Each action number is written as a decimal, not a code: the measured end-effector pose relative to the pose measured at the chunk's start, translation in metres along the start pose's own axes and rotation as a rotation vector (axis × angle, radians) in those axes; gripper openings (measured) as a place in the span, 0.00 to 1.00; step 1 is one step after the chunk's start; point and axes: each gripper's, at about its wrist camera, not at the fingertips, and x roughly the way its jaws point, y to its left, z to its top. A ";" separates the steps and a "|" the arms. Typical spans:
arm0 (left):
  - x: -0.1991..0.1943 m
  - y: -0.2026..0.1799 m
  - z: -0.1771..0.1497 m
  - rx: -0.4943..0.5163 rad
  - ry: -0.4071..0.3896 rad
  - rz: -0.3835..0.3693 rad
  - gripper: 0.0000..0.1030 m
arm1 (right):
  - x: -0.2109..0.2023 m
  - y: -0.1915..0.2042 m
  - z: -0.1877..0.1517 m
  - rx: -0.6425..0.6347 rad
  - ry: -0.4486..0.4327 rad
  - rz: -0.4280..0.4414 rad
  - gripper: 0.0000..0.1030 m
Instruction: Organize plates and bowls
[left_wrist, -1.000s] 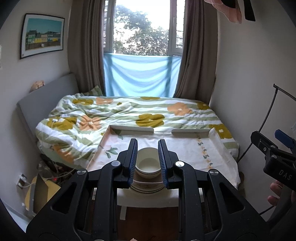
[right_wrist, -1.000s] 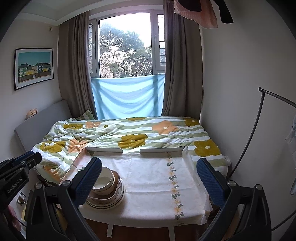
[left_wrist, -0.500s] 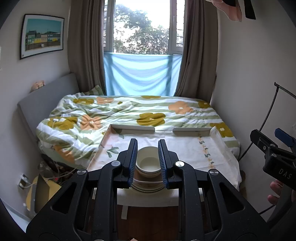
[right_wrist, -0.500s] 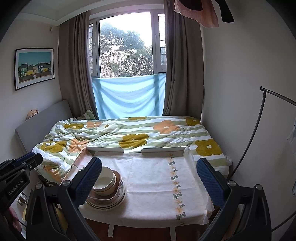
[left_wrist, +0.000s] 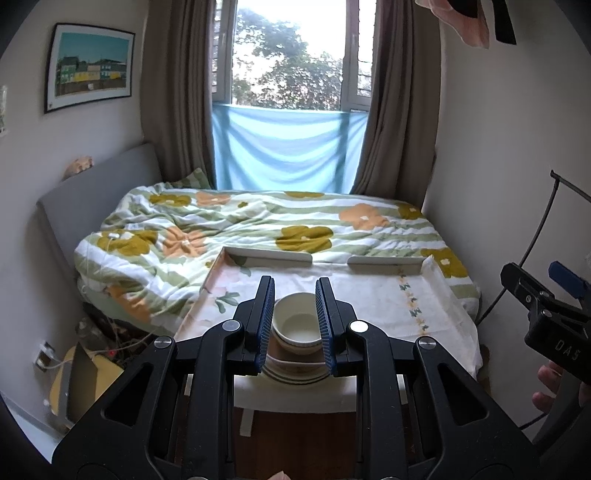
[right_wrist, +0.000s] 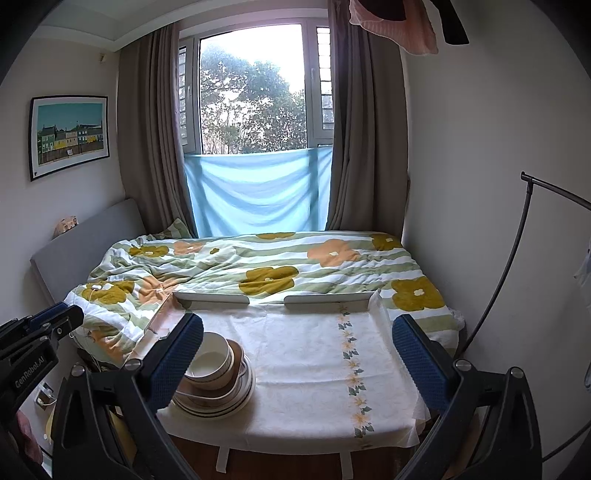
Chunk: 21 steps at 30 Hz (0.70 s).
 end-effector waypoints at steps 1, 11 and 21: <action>-0.001 0.000 0.000 0.001 -0.005 -0.003 0.19 | 0.000 0.002 0.000 0.000 0.000 0.000 0.99; -0.006 -0.009 0.000 0.056 -0.037 -0.008 0.19 | 0.000 0.009 -0.001 -0.002 -0.007 0.007 0.99; -0.012 -0.013 0.004 0.087 -0.086 0.005 0.19 | 0.000 0.011 -0.001 0.004 -0.019 0.010 0.99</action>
